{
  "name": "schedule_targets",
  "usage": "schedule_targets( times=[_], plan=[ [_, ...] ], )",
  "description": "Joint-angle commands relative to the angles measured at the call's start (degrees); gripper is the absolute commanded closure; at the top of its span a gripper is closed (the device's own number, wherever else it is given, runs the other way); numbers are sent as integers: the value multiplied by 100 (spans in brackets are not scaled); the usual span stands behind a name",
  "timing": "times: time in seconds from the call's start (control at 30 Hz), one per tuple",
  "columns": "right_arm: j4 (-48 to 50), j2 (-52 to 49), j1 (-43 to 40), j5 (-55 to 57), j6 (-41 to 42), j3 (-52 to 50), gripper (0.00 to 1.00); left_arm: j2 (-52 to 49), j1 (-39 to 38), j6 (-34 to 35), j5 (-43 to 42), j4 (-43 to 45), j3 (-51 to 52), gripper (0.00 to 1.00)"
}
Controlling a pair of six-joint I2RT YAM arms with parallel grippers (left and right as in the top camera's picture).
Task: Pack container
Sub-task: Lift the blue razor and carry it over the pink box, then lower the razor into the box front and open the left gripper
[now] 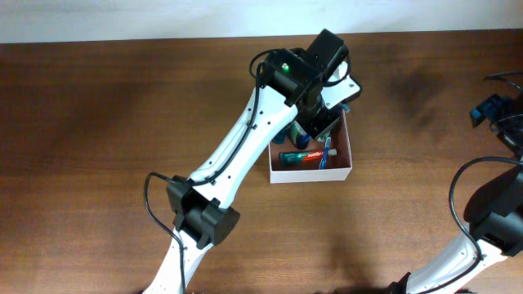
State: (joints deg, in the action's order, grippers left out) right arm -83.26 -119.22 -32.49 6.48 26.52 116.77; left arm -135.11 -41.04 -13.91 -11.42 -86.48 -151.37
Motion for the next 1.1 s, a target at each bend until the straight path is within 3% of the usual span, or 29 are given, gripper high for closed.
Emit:
schedule_targets(
  times=[0.0,0.5,0.63,0.7,0.77,0.8,0.83,1.07],
  plan=[
    [17,46,-15,111,-15,-35,1,98,4,-122,-85,87,216,87],
    [17,46,-15,111,-15,-35,1,105,-81,-116,-83,520,951,81],
    [17,46,-15,111,-15,-35,1,129,-52,-90,-81,527,678,64],
    [17,46,-15,111,-15,-35,1,177,-24,-72,-81,522,455,40],
    [17,46,-15,111,-15,-35,1,267,42,-72,-81,496,177,23],
    [17,46,-15,111,-15,-35,1,319,83,-72,-81,483,66,7],
    [17,46,-15,111,-15,-35,1,391,138,-72,-76,461,-46,1],
    [17,46,-15,111,-15,-35,1,927,743,166,420,240,-192,1]
  ],
)
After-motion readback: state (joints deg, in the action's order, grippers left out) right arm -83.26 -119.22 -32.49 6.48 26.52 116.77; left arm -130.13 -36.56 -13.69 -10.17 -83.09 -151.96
